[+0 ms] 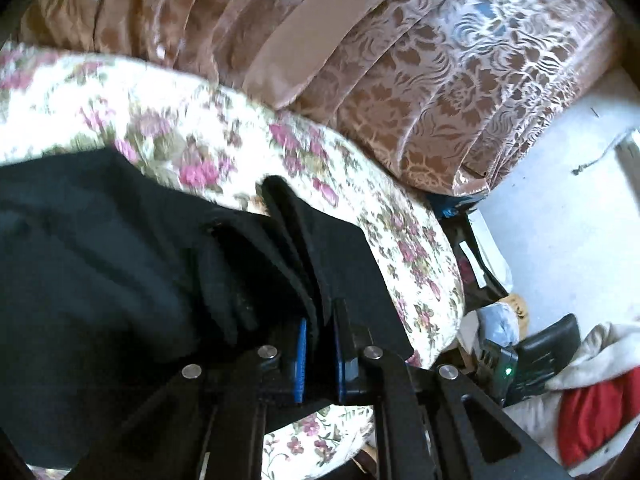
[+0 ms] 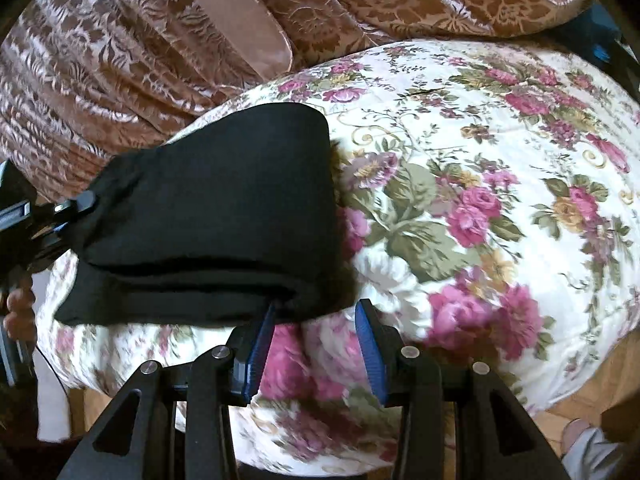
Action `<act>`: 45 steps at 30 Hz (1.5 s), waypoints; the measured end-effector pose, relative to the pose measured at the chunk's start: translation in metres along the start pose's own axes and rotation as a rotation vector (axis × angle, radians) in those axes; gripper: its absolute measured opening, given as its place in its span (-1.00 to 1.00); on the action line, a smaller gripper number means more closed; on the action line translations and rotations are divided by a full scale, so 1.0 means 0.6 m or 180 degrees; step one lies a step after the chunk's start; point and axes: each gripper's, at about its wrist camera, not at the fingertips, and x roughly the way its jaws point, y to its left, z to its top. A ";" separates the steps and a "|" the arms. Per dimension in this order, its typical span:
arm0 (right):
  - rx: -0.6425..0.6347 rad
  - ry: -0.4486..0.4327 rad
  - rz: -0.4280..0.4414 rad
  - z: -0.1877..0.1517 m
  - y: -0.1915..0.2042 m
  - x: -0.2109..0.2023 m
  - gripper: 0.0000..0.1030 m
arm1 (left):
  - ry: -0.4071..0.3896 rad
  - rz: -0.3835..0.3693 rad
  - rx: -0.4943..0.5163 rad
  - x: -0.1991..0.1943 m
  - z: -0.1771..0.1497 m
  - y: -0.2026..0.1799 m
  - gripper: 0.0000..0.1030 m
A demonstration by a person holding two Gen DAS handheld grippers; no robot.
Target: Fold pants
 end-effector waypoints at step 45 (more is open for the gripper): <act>-0.1178 0.0501 0.0895 0.125 0.292 0.166 -0.45 | -0.0075 0.1422 0.0492 0.024 -0.094 0.021 -0.35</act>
